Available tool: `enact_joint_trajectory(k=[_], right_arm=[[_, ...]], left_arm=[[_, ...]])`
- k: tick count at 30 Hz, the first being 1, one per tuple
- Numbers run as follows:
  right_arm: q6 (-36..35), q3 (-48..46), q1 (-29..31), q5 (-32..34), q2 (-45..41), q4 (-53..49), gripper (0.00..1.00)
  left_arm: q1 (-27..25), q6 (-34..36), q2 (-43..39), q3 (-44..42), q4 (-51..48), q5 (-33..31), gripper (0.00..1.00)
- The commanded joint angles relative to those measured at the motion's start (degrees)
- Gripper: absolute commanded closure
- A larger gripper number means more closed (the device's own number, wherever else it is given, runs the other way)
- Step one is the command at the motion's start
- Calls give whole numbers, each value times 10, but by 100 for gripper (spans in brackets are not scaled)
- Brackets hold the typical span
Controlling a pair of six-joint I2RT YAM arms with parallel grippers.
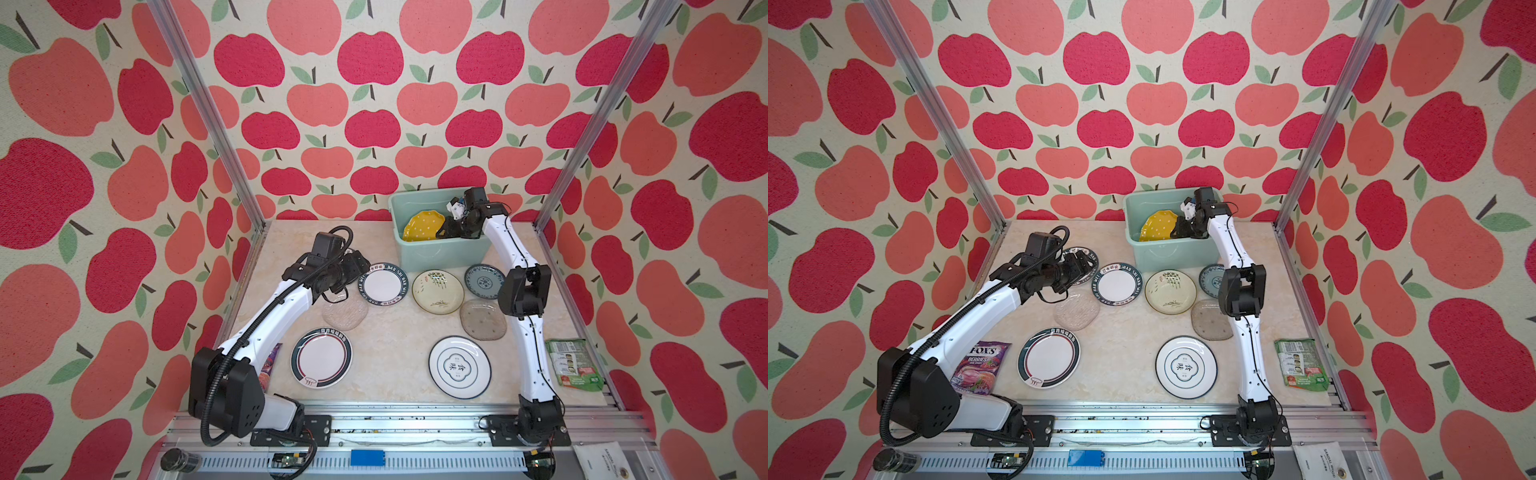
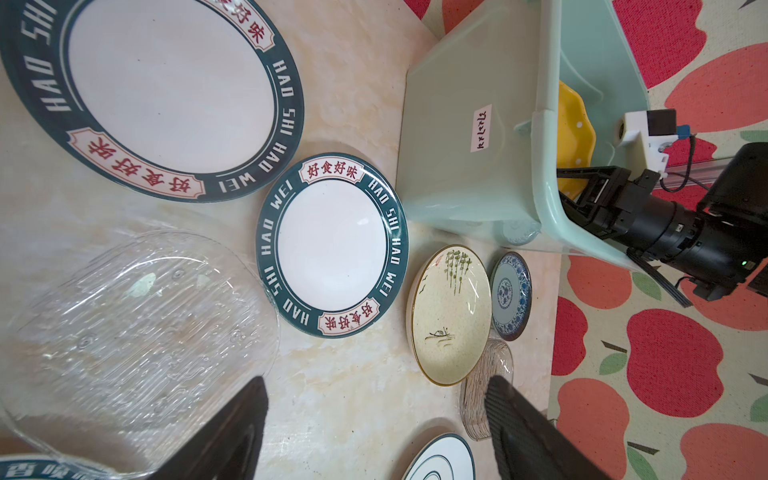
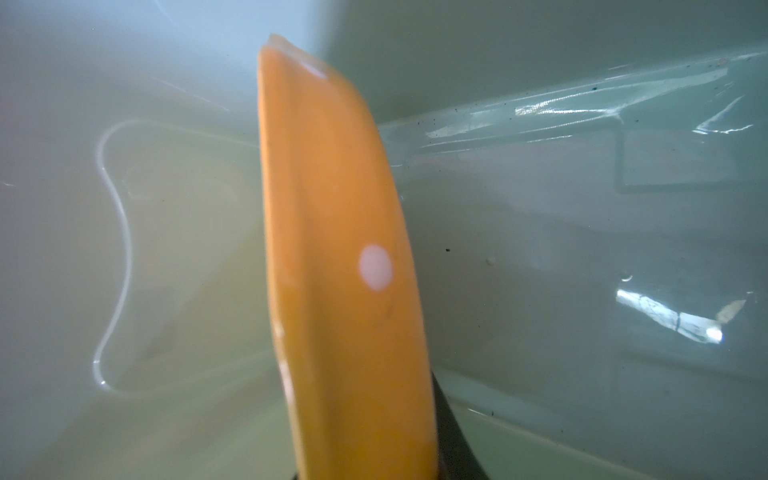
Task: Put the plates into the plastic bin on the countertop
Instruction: 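Lower the yellow plate into the bin and open the right gripper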
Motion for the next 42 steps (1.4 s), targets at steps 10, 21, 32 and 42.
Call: enact_joint_trajectory(k=[10, 21, 32, 42], right_arm=[[-30, 4, 5, -4, 29, 31, 69], [-45, 5, 4, 17, 35, 29, 58], [-61, 2, -1, 65, 41, 29, 52], [-61, 1, -13, 89, 40, 34, 48]], left_arm=[[-1, -3, 11, 6, 5, 6, 16], [0, -4, 16, 2, 8, 6, 16], [0, -4, 28, 8, 7, 9, 16], [3, 1, 41, 17, 6, 7, 16]])
